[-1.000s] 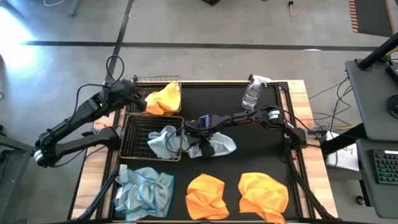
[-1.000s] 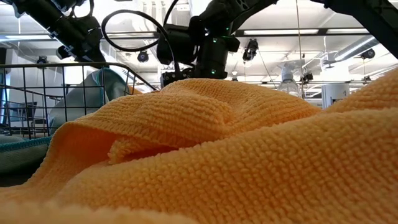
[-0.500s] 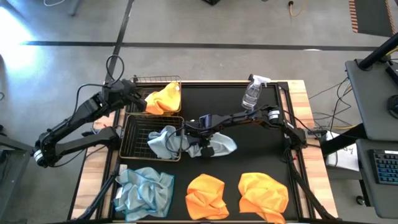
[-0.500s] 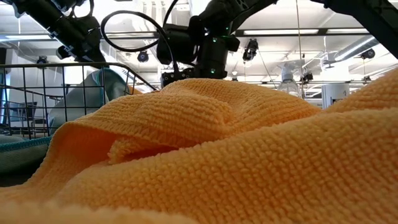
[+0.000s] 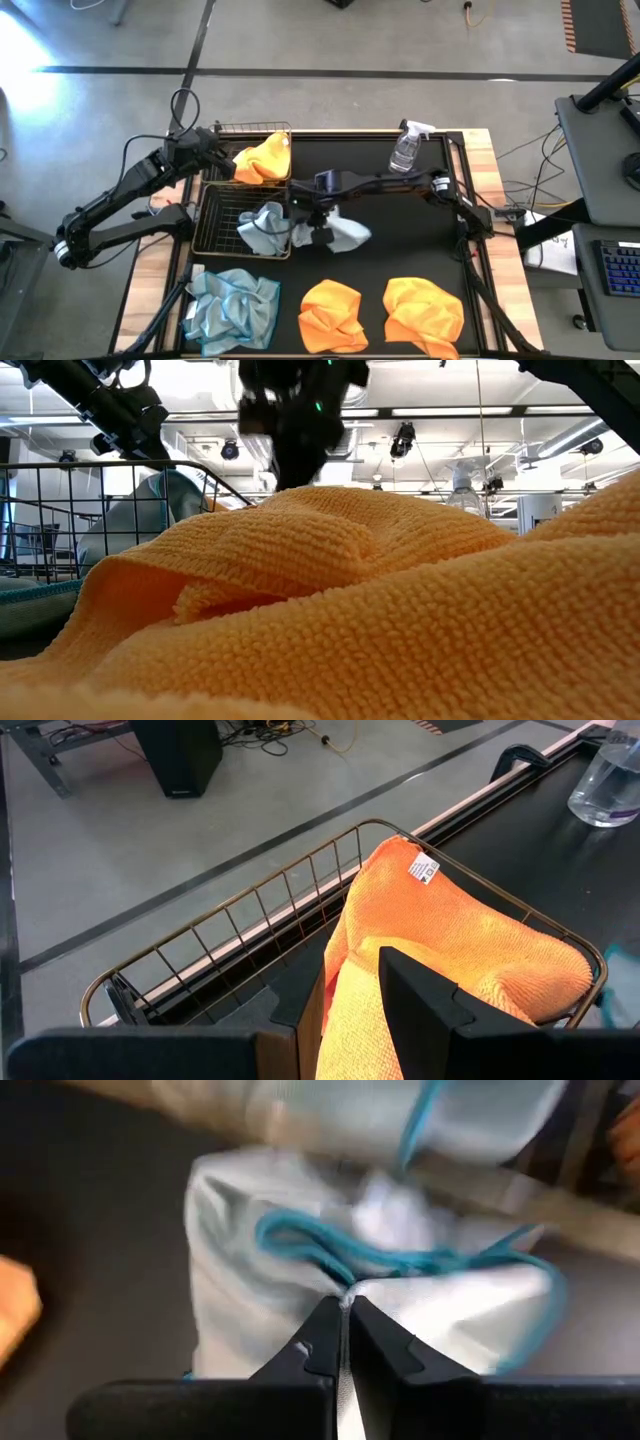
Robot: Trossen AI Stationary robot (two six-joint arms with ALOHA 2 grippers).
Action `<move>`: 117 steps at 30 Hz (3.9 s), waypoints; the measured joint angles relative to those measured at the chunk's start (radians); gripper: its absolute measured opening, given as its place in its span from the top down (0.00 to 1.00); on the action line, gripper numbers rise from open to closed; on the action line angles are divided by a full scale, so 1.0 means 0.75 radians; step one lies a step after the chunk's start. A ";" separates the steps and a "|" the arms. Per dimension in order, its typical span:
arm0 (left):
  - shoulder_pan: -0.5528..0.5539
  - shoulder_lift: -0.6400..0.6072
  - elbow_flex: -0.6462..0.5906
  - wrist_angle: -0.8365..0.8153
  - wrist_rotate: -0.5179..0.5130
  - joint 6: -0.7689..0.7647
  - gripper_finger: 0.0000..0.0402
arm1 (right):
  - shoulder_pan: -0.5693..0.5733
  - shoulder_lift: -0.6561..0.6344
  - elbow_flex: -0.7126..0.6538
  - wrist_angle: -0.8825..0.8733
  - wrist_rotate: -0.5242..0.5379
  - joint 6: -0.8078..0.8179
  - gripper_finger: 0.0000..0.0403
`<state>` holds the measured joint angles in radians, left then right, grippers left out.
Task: Sort microfiber towel by color & place in baskets
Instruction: Put the blue towel into the bottom wire basket, then put the yellow towel into the top wire basket
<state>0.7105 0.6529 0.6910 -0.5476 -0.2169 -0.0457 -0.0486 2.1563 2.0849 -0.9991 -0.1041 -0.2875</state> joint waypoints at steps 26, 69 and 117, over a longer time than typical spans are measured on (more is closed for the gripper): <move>0.000 0.000 -0.001 -0.009 -0.001 -0.001 0.79 | 0.000 -0.054 0.360 0.824 0.000 0.000 0.97; 0.000 0.000 -0.073 0.051 -0.001 -0.032 0.79 | 0.001 0.066 0.349 0.369 -0.215 0.247 0.97; -0.050 0.000 -0.075 0.127 0.257 -0.112 0.79 | 0.094 0.035 0.350 -0.583 -0.339 0.386 0.72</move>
<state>0.6729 0.6529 0.6350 -0.4522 -0.0241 -0.1294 0.0221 2.1826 2.3474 -1.4363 -0.3579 0.0020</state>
